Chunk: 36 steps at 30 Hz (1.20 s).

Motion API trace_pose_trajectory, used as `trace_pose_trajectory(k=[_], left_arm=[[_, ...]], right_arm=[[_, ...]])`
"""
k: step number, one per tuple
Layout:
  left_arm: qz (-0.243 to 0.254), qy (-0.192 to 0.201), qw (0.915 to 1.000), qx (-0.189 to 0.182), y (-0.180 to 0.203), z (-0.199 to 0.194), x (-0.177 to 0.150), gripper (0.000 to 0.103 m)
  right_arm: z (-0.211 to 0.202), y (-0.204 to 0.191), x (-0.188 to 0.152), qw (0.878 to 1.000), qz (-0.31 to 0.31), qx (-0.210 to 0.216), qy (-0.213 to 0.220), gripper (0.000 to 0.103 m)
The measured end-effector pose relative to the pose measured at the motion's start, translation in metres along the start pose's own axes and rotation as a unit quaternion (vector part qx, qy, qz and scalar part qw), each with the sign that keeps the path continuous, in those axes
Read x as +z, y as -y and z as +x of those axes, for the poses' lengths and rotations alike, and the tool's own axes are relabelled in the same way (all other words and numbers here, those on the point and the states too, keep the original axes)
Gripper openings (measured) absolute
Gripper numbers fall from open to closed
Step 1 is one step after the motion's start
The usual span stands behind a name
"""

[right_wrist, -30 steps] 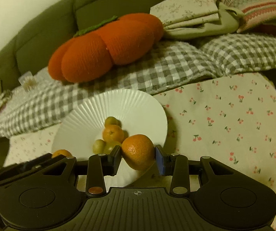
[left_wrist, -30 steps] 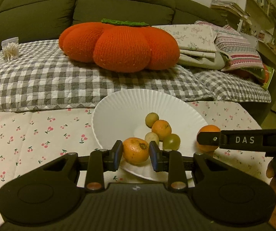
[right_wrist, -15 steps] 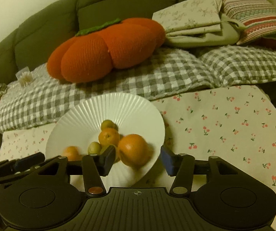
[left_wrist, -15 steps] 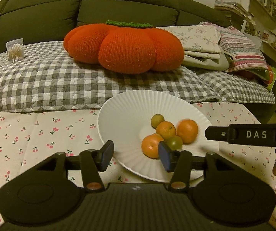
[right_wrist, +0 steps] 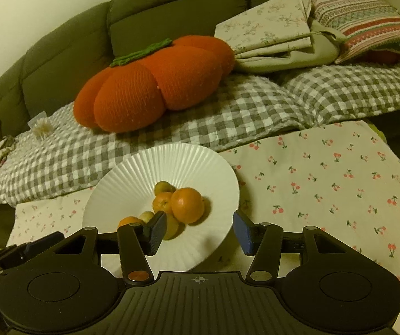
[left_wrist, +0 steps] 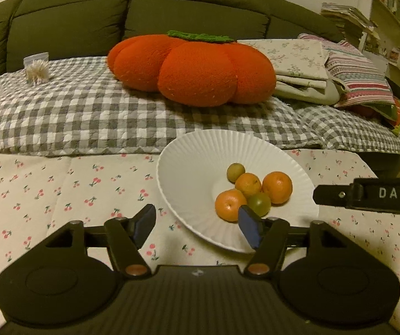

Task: Organize fruits
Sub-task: 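Move both open tools back to the remaining fruits on the cloth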

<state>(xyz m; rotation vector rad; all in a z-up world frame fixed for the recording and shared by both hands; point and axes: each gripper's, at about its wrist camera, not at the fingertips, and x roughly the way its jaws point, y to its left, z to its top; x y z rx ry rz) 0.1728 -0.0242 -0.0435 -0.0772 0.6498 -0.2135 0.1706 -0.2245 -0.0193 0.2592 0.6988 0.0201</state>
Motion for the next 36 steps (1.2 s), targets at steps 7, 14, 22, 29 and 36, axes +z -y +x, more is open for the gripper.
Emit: trace_pose_trajectory(k=[7,14,22,29,36], left_arm=[[-0.005,-0.003,0.9999,0.013,-0.004,-0.016,-0.004,0.076],[-0.015,-0.024,0.9991,0.032,-0.015,-0.034,-0.011,0.082],[-0.056,-0.034,0.9976,0.023,-0.033,-0.056,-0.016,0.083],[-0.049,-0.066,0.9966,0.003,-0.019,-0.064,-0.041,0.083],[-0.013,-0.09,0.9958,-0.011,0.007,-0.055,-0.065,0.079]], right_arm=[[-0.012,-0.003,-0.009,1.0,0.009,0.005,-0.013,0.055],[-0.026,-0.008,-0.025,0.999,0.019,0.017,-0.031,0.06],[-0.055,0.003,-0.024,0.998,0.051,0.027,-0.009,0.064],[-0.054,0.01,-0.025,0.995,0.084,0.037,-0.037,0.064],[-0.056,-0.009,-0.034,0.995,0.051,0.06,-0.056,0.064]])
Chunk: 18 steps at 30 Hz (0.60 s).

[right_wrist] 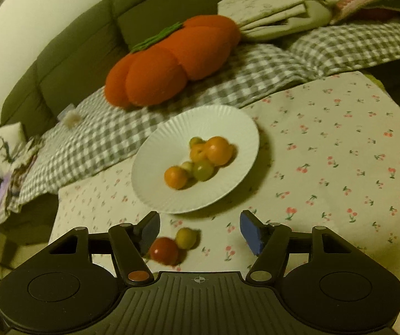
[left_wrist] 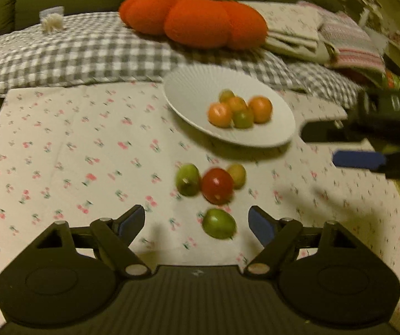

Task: Organize fruits
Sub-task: 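Move both open tools back to the remaining fruits on the cloth, then grasp a green mango-like fruit with the left tool while the right tool grasps the red fruit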

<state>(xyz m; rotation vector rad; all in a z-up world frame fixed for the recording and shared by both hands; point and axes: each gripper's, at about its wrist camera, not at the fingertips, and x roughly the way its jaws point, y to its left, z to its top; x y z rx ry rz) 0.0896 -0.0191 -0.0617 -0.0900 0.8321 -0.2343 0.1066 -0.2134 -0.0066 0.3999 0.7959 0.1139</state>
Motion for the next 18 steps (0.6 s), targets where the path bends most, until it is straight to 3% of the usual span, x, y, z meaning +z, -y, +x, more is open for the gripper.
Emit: trace_pose_trajectory(k=[6,13,18], left_arm=[[0.02,-0.001,0.9998,0.001,0.012,0.015,-0.009,0.065],[0.029,0.002,0.9996,-0.006,0.017,0.028,-0.015,0.032],[0.018,0.001,0.9998,-0.005,0.014,0.025,-0.015,0.032]], right_arm=[[0.007,-0.002,-0.004,1.0,0.0,0.0,-0.014,0.064],[0.012,-0.003,-0.007,1.0,-0.004,0.005,-0.022,0.064],[0.019,-0.003,-0.009,1.0,-0.011,0.002,-0.028,0.064]])
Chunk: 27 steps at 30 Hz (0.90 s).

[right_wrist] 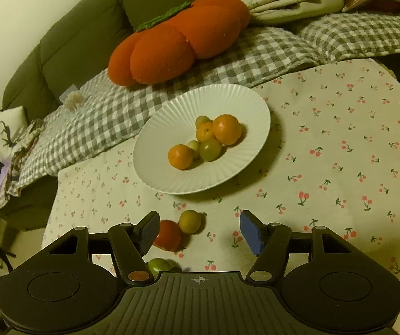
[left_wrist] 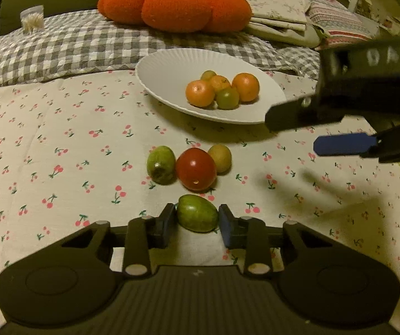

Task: Organize fruits
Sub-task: 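Grasp a green mango-like fruit with the left tool while the right tool grasps the red fruit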

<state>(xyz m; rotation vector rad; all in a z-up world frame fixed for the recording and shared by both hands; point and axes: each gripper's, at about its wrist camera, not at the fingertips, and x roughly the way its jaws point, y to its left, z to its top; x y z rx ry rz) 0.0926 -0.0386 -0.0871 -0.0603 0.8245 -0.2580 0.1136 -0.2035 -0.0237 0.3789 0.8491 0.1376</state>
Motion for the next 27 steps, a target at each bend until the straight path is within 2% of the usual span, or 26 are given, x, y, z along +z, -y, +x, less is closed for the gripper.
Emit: trace_pose_trajectory(k=[6,10,13,16,24,27], left_arm=[[-0.046,-0.013,0.9988,0.015,-0.023,-0.015,0.006,0.032],[-0.089,-0.018,0.9954,0.031,-0.048,-0.026,0.009,0.032],[-0.117,-0.013,0.9922,0.04,-0.066,-0.035,0.012,0.032],[-0.121,-0.007,0.9911,0.056,-0.073,-0.036,0.016,0.032],[-0.134,-0.017,0.99,0.04,-0.075,-0.031,0.018,0.032],[-0.141,-0.014,0.9891,0.04,-0.079,-0.033,0.02,0.032]], right_arm=[[0.009,-0.004,-0.004,1.0,-0.028,0.0,-0.009,0.064],[0.014,-0.02,-0.011,0.995,-0.104,0.006,-0.008,0.064],[0.018,-0.035,-0.019,0.982,-0.189,0.01,-0.003,0.064],[0.025,-0.047,-0.027,0.964,-0.264,0.017,-0.007,0.064],[0.047,-0.066,-0.046,0.921,-0.388,0.017,0.002,0.062],[0.052,-0.068,-0.05,0.91,-0.415,0.012,0.005,0.06]])
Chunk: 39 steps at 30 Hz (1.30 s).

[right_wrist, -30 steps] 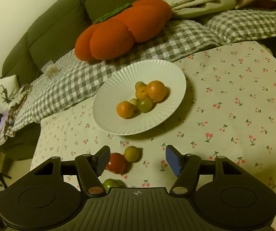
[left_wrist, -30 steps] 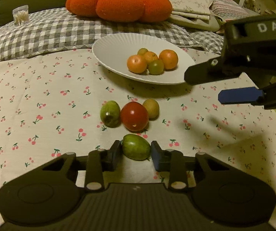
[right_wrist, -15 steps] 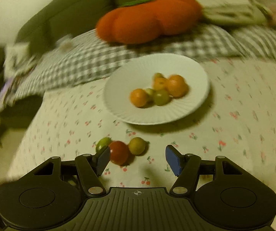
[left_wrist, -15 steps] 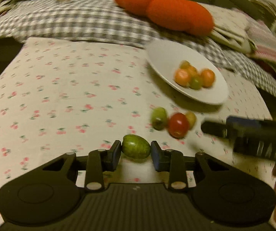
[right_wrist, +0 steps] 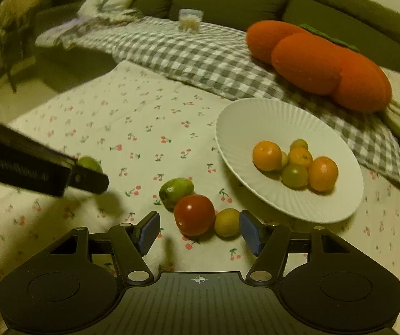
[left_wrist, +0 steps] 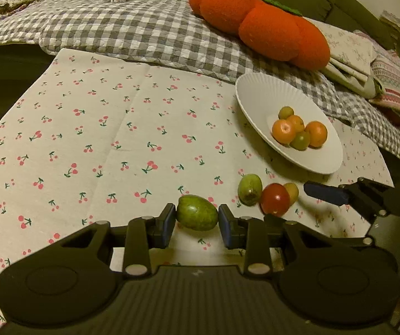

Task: Organize fruits
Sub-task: 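Grasp a green mango-like fruit with the left tool while the right tool grasps the red fruit, then lower the red fruit onto the plate and open the right tool while the left tool carries the green fruit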

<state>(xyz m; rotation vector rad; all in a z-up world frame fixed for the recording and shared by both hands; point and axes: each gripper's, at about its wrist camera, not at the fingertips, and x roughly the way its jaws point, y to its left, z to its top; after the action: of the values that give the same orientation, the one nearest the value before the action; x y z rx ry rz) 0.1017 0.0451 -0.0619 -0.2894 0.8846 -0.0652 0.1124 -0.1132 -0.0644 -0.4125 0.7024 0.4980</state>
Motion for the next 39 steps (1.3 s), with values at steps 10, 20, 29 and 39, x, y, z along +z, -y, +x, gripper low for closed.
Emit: trace_pose_trajectory(k=[10,20,29,39], left_arm=[[-0.004,0.001,0.9999,-0.01,0.0,-0.001,0.001,0.032],[-0.002,0.011,0.9998,-0.019,0.003,-0.006,0.003,0.032],[-0.001,0.016,0.9996,-0.025,0.007,-0.008,0.004,0.032],[0.009,0.035,0.9987,-0.037,0.015,-0.011,0.008,0.032]], right_arm=[[0.017,-0.012,0.003,0.999,-0.043,-0.005,0.006,0.034],[-0.002,-0.023,0.01,0.999,-0.045,0.003,0.009,0.033],[-0.034,-0.012,0.012,1.0,0.015,0.014,0.024,0.033],[-0.059,0.014,0.016,0.993,0.106,0.032,0.048,0.033]])
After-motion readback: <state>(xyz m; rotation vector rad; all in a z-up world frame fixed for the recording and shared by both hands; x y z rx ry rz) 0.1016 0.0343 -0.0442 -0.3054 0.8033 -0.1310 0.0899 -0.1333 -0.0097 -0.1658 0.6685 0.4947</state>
